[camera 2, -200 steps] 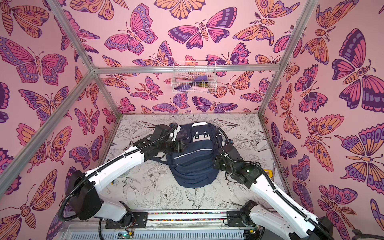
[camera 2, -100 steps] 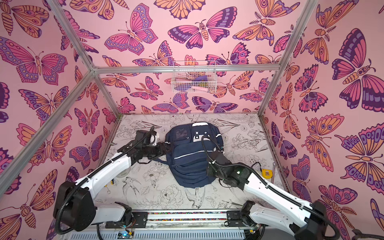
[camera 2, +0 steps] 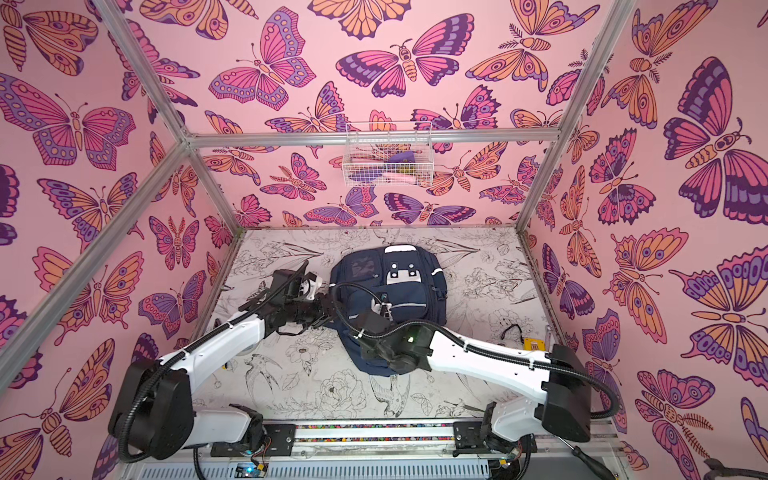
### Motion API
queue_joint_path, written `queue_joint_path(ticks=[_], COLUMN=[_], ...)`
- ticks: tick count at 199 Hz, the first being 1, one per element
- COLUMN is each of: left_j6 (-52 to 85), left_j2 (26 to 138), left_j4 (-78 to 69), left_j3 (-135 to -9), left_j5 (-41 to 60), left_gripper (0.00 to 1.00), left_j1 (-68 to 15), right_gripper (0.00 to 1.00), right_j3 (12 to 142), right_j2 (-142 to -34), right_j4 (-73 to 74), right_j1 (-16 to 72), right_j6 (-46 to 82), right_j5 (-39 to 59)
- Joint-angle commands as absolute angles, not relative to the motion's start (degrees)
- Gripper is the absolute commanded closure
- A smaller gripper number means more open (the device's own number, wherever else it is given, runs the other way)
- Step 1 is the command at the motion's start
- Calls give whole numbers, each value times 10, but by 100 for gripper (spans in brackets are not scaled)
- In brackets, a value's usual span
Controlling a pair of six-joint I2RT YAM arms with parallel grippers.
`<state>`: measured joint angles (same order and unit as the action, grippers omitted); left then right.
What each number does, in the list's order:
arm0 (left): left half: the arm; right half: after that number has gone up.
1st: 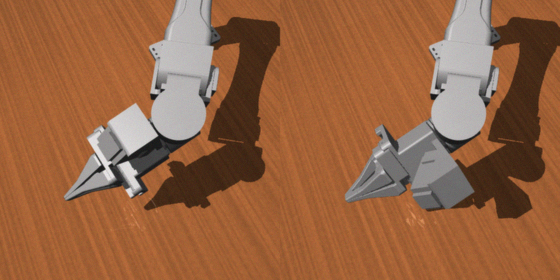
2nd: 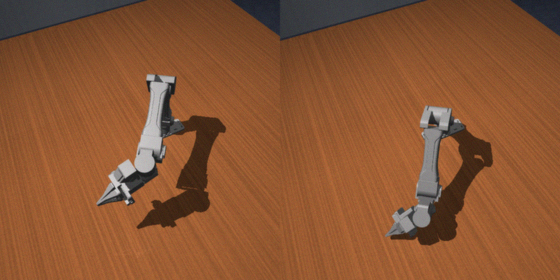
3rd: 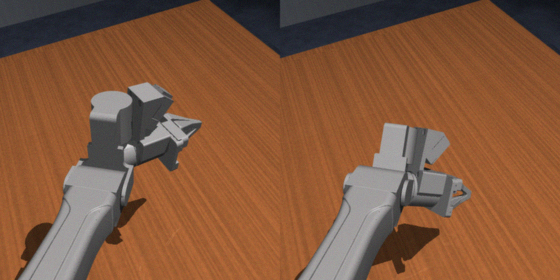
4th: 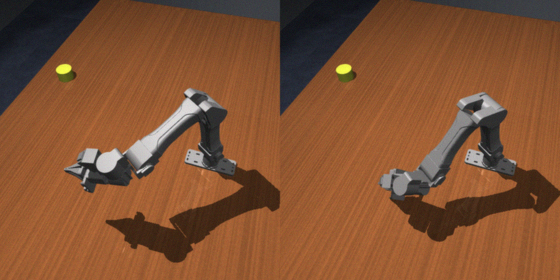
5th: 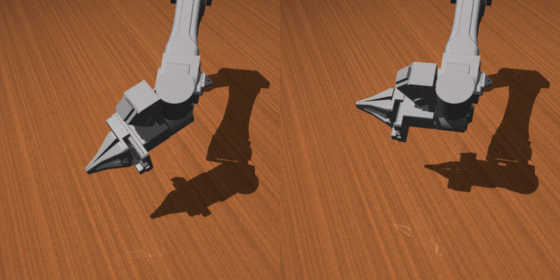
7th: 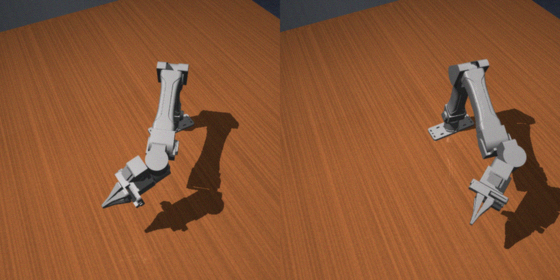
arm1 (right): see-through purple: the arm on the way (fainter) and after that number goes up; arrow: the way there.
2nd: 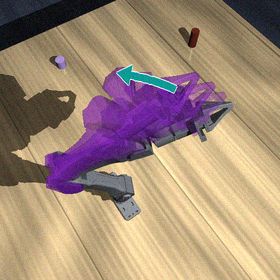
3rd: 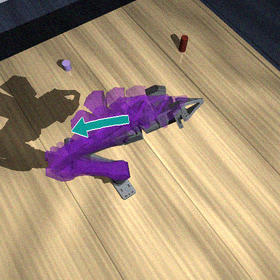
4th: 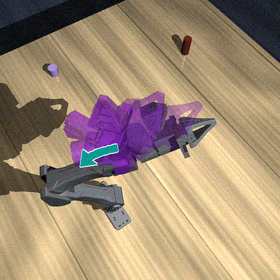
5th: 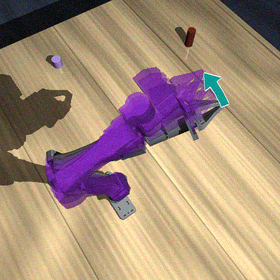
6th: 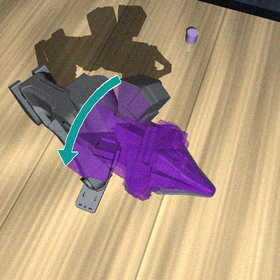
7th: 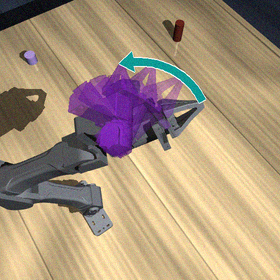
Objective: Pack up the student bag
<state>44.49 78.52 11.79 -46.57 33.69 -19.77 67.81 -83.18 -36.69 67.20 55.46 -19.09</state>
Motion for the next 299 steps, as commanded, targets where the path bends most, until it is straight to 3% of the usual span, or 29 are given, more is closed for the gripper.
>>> queue_joint_path(ticks=[1, 34, 114, 181, 204, 239, 299], left_j6=[489, 534, 574, 581, 595, 650, 703], left_j2=[799, 837, 882, 895, 903, 911, 906], left_j4=[58, -4, -60, -81, -111, -209, -278], left_j3=[-434, -434, -423, -422, -424, -426, -428], left_j5=[381, 414, 463, 459, 477, 513, 534], left_gripper=[47, 49, 59, 54, 68, 100, 100], left_j1=[-193, -193, -192, -192, -192, -192, -192], right_gripper=[58, 56, 54, 45, 40, 39, 37], right_j3=[722, 763, 778, 809, 814, 851, 871], right_j2=[-869, -897, -935, -971, -987, -1030, -1045], right_j4=[-387, -455, -479, -492, -477, -483, -508], right_j1=[692, 710, 710, 709, 708, 702, 637], right_j6=[574, 617, 653, 664, 667, 674, 737], right_j5=[-227, -282, -291, -316, -326, -337, -301])
